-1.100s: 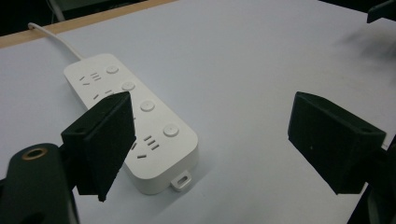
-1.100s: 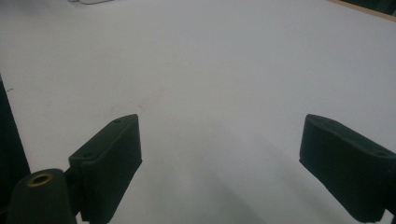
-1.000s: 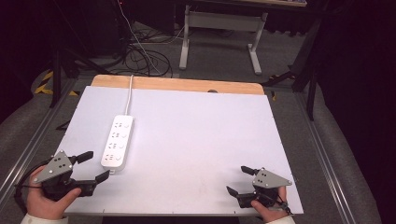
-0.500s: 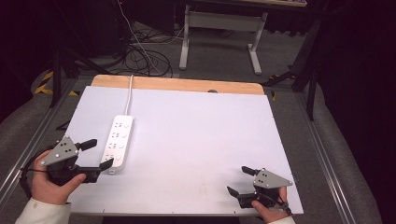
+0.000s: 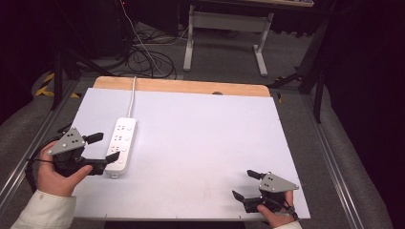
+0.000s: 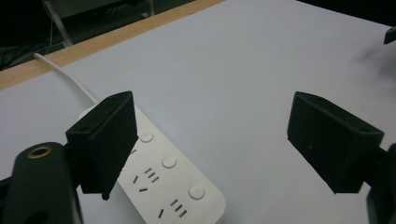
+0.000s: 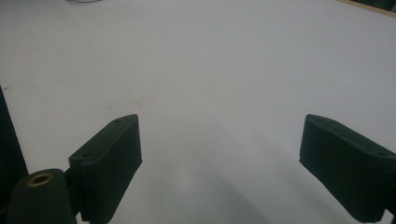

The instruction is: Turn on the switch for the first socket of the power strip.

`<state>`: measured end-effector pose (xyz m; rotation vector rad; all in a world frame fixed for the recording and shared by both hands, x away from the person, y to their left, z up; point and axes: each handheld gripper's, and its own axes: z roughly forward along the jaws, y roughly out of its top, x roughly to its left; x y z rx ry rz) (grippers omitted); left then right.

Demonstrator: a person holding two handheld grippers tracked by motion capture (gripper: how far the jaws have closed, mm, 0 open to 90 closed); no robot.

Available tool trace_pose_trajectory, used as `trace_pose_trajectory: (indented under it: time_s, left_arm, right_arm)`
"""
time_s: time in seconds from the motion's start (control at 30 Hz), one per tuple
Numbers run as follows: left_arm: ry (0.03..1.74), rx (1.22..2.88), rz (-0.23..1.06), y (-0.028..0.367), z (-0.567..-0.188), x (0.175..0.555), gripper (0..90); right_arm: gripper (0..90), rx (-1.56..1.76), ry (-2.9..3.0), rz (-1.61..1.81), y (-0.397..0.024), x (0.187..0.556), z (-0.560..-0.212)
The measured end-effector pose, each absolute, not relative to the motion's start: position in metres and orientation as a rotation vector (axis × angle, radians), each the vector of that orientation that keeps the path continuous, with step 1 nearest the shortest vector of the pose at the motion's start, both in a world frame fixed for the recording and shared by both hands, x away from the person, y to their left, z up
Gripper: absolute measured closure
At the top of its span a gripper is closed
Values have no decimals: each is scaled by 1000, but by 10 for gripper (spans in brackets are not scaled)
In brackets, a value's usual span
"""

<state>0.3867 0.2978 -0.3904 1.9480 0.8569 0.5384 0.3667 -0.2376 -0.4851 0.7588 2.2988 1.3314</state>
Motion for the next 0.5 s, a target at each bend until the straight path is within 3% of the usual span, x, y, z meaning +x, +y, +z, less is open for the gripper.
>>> trace_pose_trajectory:
  time_s: [0.13, 0.2, 0.4, 0.43, 0.5]
  left_arm:
    - [880, 1979, 547, 297, -391, 399, 280]
    - [883, 1964, 520, 300, -391, 409, 422]
    - [924, 1932, 484, 305, -391, 426, 635]
    - [934, 1914, 464, 306, -391, 428, 635]
    - [929, 1892, 433, 306, -390, 433, 733]
  right_arm:
    - [135, 754, 2301, 1332, -237, 367, -485]
    - [135, 753, 2301, 1332, -237, 367, -485]
    - [135, 752, 2302, 1332, -238, 367, -485]
    - [135, 752, 2302, 1332, -238, 367, -485]
    - [135, 750, 2302, 1333, -238, 367, -485]
